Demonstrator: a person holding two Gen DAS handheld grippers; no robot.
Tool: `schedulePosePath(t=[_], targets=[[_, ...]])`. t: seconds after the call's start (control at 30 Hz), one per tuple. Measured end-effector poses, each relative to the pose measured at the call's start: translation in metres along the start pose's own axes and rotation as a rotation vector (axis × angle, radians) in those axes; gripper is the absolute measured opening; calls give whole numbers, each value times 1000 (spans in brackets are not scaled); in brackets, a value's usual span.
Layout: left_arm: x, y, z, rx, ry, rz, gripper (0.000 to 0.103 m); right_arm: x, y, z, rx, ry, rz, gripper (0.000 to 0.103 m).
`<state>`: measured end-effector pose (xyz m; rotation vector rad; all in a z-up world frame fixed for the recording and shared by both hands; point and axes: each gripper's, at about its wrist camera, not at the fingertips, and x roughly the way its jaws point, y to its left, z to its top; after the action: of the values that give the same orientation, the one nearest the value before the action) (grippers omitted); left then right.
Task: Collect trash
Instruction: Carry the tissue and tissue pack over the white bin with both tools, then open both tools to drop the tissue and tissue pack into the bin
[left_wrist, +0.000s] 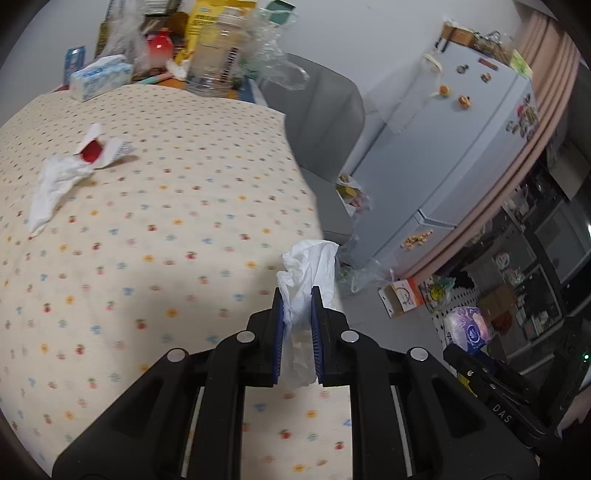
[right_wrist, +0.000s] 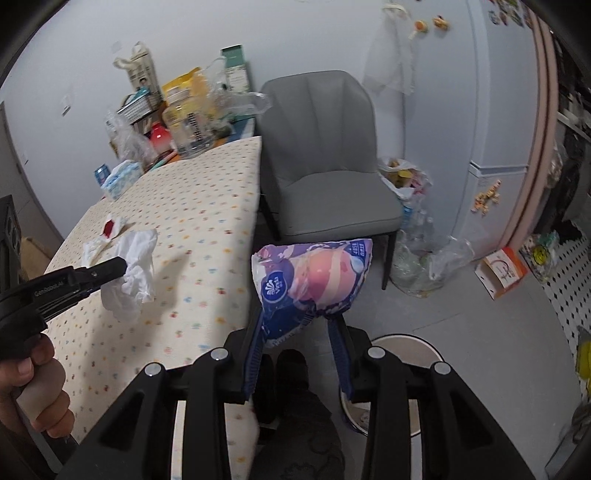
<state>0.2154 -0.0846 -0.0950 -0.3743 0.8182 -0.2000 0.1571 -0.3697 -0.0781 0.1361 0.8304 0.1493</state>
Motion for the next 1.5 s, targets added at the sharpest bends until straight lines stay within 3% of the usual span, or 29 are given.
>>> schedulePosePath(t=[0.4,0.5,0.53,0.57,1.23,1.3,1.33,1.37,1.4,1.5], targets=[[43,-86,-6,139,72,-51,14,21,-93,-31,162,60,-79,37],[51,-100,-8,161,88,-51,14,34,-108,-35,183,83,-109,62],[53,-103,-8,168,92,-52,14,35,-113,-38,199,78,-113,76],[55,-108,-9,177,95,-52,14,34,-120,-40,219,60,-99,77],[105,-194,-53,323,243,-140,14,-14,-193,-73,381,-3,-149,77],[109,-199,-56,326,249,-160,20,-20,-197,-74,387,-13,-156,77],[111,-201,-57,317,252,-186,41,-22,-198,-74,391,-17,-159,78],[112,-201,-58,307,250,-207,75,-24,-200,-75,395,-20,-161,78],[111,-202,-58,299,238,-223,86,-26,-202,-75,400,-22,-163,78],[107,-202,-58,314,192,-191,90,-27,-203,-77,405,-20,-167,78]])
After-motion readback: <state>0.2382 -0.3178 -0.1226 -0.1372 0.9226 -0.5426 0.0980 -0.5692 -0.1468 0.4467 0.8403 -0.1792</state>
